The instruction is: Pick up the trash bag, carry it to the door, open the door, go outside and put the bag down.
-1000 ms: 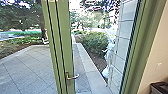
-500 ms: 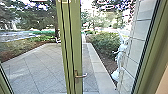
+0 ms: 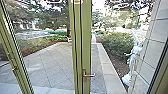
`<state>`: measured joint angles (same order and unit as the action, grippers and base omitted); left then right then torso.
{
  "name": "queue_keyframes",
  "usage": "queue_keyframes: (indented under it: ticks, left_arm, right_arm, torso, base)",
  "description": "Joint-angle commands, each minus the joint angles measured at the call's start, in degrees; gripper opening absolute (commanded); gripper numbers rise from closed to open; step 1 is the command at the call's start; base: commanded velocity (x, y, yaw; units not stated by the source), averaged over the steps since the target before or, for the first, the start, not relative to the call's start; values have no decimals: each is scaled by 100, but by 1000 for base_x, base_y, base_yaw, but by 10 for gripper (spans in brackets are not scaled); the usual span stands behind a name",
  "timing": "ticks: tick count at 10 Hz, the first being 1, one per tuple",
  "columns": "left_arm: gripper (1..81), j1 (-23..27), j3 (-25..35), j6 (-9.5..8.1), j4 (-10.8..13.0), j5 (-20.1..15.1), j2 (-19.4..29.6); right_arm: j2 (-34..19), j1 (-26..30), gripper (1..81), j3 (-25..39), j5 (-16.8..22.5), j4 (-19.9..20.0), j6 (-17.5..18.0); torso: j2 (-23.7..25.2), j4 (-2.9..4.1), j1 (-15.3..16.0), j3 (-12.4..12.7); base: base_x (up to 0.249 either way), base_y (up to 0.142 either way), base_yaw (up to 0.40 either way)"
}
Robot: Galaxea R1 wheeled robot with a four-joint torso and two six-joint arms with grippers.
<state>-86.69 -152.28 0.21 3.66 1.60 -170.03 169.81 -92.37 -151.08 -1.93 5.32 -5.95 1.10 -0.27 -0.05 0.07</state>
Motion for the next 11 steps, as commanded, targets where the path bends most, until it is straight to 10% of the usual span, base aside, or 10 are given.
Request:
queue_keyframes:
  ticks: [1, 11]
  left_arm:
    - [10, 297, 6, 41, 65, -292, -5]
    - [10, 297, -117, 41, 65, -300, -93]
  right_arm:
    - [-15, 249, 811, 44, 316, -4, -29]
    - [29, 249, 811, 9, 316, -31, -38]
  torso:
    - [0, 0, 5, -2]
    - [0, 0, 5, 0]
  base:
    - [0, 0, 317]
    - [0, 0, 277]
